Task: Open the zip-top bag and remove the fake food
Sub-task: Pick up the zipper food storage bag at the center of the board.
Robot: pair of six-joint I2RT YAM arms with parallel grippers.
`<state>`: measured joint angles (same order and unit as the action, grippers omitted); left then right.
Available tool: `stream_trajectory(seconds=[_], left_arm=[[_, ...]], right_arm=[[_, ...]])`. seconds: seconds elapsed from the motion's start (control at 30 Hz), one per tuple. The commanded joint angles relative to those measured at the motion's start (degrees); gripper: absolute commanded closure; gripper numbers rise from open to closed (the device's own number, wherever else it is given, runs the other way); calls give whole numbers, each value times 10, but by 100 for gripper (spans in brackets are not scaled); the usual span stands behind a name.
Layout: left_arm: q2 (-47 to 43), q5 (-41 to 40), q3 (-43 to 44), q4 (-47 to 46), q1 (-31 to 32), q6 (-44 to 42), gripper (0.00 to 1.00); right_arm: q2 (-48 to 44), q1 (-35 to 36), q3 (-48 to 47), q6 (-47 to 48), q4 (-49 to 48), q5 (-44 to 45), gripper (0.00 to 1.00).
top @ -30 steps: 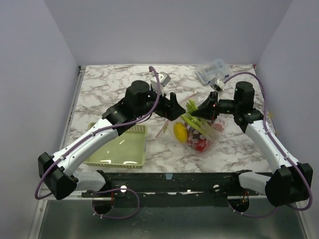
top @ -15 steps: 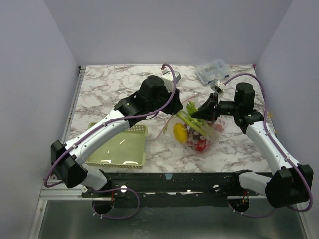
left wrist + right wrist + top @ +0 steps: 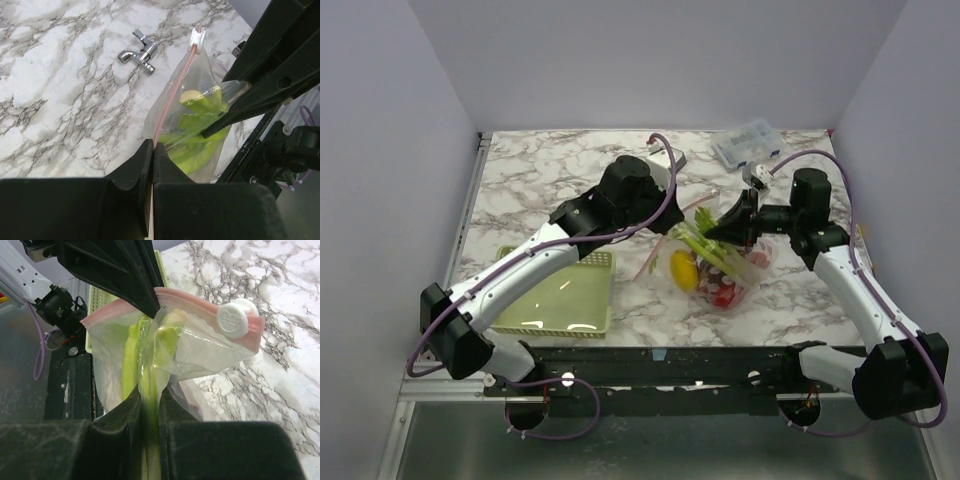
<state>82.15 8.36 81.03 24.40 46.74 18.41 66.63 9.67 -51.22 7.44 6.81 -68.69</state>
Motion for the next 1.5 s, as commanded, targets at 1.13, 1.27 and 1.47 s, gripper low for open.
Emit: stream_trajectory(seconds=[1.13,1.27,1.47], left_arm=[[-193,170,-250,-267,47,-29,100],[-194,173,-223,-245,48,-61,100],[-191,177,-181,-188,47,-114,100]], right_arm=[[-39,-27,-156,200,305,-89,0],[-8,-27,-162,203,299,-118,0],[16,-26,-186,192,292,-133,0]])
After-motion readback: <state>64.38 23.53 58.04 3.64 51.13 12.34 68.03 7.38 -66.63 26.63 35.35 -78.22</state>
